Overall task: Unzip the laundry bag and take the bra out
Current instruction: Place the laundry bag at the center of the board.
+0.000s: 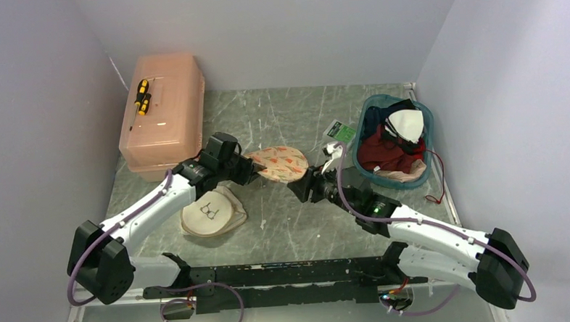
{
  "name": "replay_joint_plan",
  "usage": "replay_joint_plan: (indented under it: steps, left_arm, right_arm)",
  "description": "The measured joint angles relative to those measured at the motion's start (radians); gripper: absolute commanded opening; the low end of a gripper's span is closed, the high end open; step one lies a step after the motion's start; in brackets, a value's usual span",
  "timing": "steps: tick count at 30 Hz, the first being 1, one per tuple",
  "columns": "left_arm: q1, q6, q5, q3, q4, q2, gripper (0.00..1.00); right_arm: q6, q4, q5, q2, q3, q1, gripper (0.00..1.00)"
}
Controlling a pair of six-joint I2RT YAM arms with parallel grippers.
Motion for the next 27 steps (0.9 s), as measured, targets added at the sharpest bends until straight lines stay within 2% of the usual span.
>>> replay_joint_plan:
  steps: [4,9,15,17,24,27]
  left_arm:
    - [0.000,-0.006,0.000,0.000,-0.003,-0.009,0.03]
    - [0.002,-0.007,0.000,0.000,-0.005,-0.018,0.03]
    - [0.002,-0.007,-0.001,0.000,-0.006,-0.021,0.03]
    - [0.002,-0.007,-0.001,0.000,-0.006,-0.022,0.03]
    - [0.002,-0.007,0.007,0.001,-0.004,-0.023,0.03]
    - [0.002,-0.009,0.017,0.002,-0.003,-0.023,0.03]
  right_arm:
    - [0.035,0.013,-0.060,0.001,0.000,-0.041,0.47]
    - [0.060,0.037,-0.129,0.016,0.000,-0.051,0.47]
    - [0.077,0.053,-0.169,0.008,-0.006,-0.051,0.60]
    - [0.082,0.059,-0.169,-0.014,-0.024,-0.050,0.61]
    - [0.087,0.065,-0.169,-0.029,-0.047,-0.050,0.47]
    - [0.086,0.083,-0.169,-0.014,-0.047,-0.051,0.45]
